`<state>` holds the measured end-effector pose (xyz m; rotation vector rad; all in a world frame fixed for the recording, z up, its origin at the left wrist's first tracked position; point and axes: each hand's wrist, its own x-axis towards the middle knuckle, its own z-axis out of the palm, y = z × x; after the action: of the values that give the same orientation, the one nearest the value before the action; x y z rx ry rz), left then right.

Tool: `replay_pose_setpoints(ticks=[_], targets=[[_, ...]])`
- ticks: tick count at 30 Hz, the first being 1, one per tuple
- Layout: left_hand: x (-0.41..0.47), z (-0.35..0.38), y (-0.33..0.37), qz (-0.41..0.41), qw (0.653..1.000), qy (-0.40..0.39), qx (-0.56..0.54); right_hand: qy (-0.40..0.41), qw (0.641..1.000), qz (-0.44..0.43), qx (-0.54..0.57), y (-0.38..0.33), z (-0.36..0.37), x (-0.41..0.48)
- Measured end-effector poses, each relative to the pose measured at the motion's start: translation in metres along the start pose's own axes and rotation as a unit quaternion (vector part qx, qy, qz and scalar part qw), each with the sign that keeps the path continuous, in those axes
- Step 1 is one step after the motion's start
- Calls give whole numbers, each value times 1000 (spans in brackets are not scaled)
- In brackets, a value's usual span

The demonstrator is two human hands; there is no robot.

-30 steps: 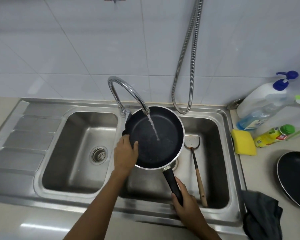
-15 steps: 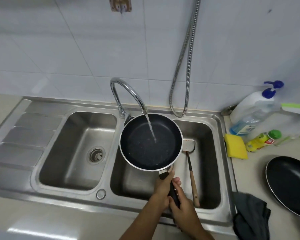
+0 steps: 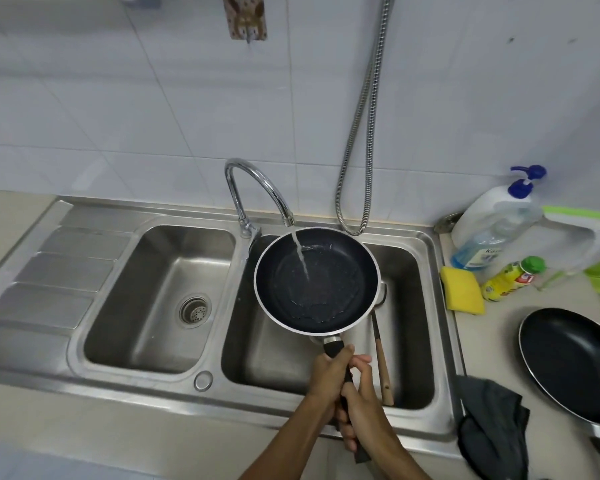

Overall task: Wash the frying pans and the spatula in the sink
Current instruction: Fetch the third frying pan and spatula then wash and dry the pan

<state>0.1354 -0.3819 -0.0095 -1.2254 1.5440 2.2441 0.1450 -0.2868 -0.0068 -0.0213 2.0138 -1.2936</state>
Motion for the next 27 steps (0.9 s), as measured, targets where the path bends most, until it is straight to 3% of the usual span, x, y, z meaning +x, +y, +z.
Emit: replay_pose_setpoints(ticks=[9,17,27], targets=[[-4,-13,-15,-26,999,40,-6,-4,999,-20,-40,5,9,-17],[-3,19,-9,-30,999,20,21,38,996,-65,-47,4,-19,-24],[-18,11,-29,-29,998,45,18,-8,993,-75,-86,15,-21,-38]])
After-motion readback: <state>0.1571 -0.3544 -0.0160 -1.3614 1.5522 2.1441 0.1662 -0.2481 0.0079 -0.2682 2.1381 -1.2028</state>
